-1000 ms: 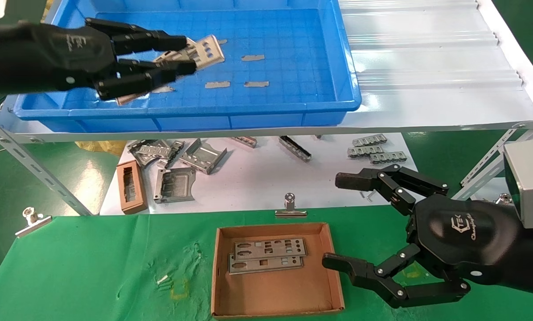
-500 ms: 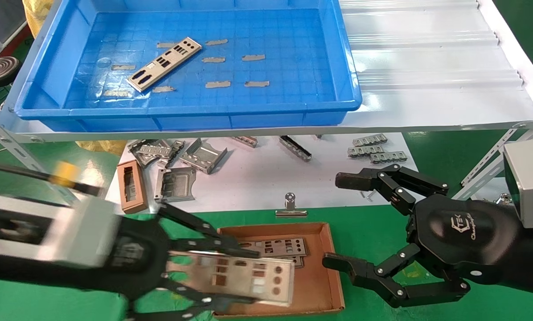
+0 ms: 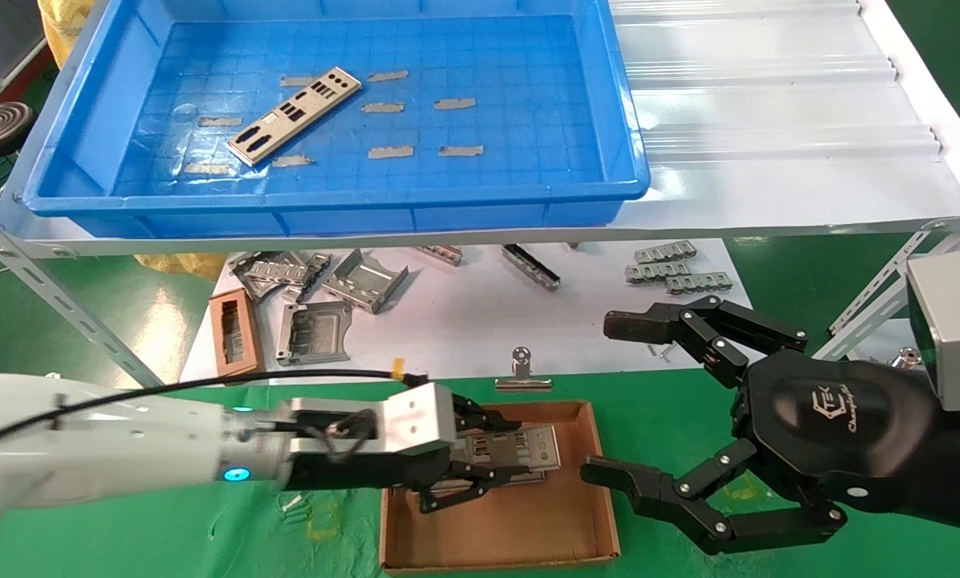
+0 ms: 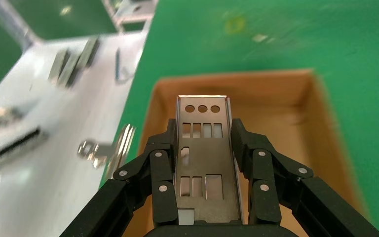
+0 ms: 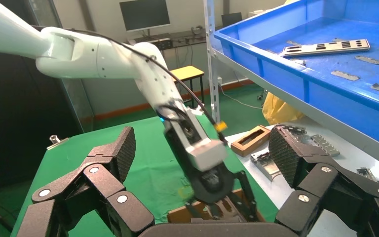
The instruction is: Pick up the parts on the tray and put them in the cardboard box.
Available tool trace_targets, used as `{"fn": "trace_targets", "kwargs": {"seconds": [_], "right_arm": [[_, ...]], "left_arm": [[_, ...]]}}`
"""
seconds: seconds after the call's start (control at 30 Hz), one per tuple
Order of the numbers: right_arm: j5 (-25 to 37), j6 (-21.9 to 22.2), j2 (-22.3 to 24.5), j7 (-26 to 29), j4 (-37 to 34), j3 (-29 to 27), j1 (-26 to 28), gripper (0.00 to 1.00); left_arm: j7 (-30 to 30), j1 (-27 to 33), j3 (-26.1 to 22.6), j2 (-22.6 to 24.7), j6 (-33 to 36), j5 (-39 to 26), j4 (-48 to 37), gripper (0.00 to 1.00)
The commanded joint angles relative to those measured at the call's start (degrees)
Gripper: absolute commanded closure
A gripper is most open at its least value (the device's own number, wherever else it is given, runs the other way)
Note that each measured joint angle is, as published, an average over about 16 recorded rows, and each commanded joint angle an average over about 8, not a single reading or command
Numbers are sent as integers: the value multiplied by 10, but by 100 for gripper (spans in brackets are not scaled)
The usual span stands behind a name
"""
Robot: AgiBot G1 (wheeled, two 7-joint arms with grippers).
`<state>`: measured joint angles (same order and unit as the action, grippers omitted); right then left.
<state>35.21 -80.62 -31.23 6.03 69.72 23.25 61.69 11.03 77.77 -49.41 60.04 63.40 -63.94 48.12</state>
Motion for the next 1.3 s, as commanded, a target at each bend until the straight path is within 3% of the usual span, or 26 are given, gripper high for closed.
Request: {"fn": "trace_targets", "kwargs": {"seconds": [0.03,0.27,0.3,0.83,1.3], "right_arm": [[0,0,0,0,0,0,0,0],[0,0,0,0,0,0,0,0],[0,0,0,0,0,0,0,0],[0,0,0,0,0,0,0,0],[0,0,0,0,0,0,0,0]], "left_arm": [[4,-8,-6,19,-23,-12,-16,96],[32,-7,-13,39,-16,-21,-51,9],[36,-6,-13,40,-15,-21,-54,0],[54,-5,5,46,10,12,-81,0],[-5,-27,40,3,143,133,-98,0]]}}
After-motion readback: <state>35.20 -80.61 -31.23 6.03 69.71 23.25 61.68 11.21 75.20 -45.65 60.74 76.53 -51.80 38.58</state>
